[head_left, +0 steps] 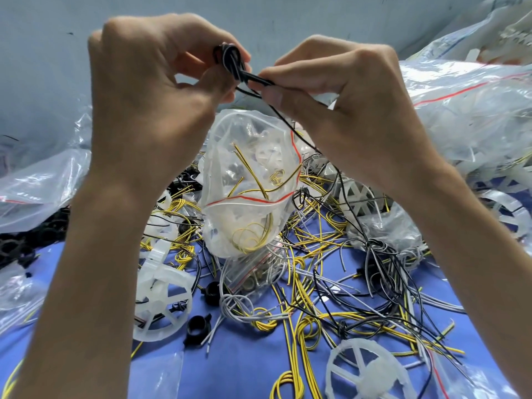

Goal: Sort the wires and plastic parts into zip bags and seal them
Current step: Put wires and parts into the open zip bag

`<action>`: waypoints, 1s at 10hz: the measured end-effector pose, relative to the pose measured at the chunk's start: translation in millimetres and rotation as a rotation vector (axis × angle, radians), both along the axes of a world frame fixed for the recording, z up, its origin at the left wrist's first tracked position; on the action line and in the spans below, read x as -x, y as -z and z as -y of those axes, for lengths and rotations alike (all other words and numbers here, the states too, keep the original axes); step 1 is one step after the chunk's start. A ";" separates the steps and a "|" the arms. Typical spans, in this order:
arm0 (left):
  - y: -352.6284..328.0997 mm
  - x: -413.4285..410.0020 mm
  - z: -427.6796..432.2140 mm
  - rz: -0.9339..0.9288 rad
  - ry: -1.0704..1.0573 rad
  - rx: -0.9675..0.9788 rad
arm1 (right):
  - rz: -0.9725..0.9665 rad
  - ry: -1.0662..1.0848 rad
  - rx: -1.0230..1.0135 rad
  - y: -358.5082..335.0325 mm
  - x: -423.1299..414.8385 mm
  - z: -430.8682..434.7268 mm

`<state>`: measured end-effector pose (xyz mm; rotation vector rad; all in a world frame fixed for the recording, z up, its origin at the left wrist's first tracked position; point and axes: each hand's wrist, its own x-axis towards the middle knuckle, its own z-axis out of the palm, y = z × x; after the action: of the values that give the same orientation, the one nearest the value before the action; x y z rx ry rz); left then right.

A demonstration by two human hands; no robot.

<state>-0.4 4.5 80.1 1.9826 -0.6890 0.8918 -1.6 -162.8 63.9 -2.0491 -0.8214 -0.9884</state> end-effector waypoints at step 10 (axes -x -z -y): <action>7.1 4.4 17.2 -0.077 -0.038 -0.046 | -0.241 0.148 0.166 -8.9 -4.9 18.4</action>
<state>-4.8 -12.7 73.0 2.0659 -0.6360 0.8242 3.3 -181.1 72.8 -2.3444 -0.6495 -0.7508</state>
